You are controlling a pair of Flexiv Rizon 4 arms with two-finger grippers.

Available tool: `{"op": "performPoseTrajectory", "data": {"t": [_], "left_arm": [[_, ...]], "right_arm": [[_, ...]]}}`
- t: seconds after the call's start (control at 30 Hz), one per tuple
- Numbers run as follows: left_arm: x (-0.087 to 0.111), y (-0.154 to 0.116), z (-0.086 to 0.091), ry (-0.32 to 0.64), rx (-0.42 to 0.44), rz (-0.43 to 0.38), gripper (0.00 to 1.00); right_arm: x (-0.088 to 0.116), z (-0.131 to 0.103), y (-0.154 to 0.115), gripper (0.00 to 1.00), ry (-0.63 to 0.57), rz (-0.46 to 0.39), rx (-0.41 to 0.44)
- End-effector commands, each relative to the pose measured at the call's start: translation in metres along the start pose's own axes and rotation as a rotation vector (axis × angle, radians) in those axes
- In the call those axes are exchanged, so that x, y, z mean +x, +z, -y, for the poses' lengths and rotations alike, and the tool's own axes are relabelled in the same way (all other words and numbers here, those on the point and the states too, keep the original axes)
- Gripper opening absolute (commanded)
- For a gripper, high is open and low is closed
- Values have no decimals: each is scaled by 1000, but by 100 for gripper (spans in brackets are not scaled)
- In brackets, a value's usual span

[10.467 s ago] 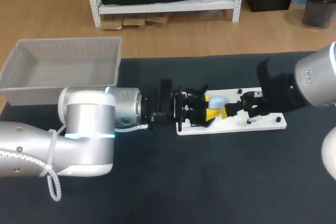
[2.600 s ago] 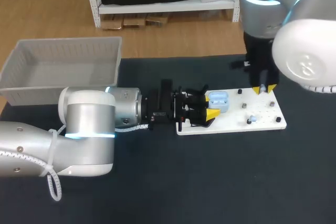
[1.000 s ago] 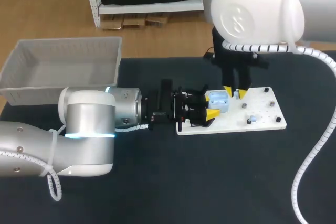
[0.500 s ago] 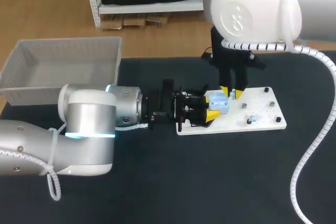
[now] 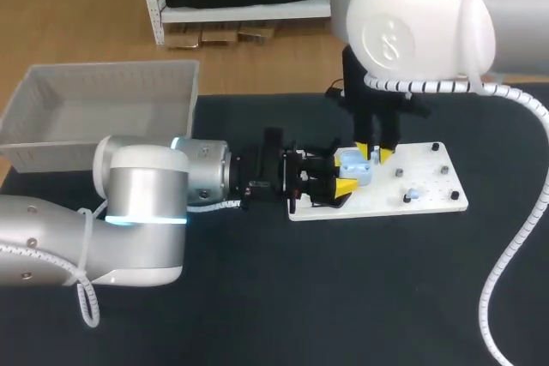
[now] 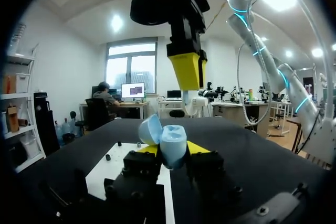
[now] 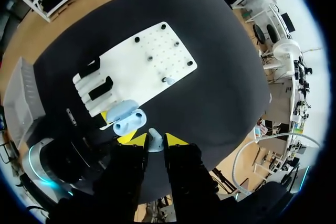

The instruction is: Pick up each earbud case from the left stands, insert the matching earbuds, close the lid, and place the case in the box.

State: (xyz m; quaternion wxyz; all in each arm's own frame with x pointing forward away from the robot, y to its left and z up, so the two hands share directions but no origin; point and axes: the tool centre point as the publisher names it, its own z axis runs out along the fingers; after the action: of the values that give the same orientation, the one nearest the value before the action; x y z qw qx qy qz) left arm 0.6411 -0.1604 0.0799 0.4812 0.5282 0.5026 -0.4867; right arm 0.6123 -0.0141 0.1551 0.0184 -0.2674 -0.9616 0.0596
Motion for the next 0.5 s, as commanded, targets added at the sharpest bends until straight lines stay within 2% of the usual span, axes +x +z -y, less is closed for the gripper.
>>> {"op": "performPoseTrajectory", "data": {"t": [0.03,0.5], "left_arm": [[0,0,-1,-2,1,-3,0],[0,0,-1,-2,1,-3,0]], "right_arm": [[-2,-5,3,0,-5,-8,6],[-5,-15,9,0,-22,-23,12]]}}
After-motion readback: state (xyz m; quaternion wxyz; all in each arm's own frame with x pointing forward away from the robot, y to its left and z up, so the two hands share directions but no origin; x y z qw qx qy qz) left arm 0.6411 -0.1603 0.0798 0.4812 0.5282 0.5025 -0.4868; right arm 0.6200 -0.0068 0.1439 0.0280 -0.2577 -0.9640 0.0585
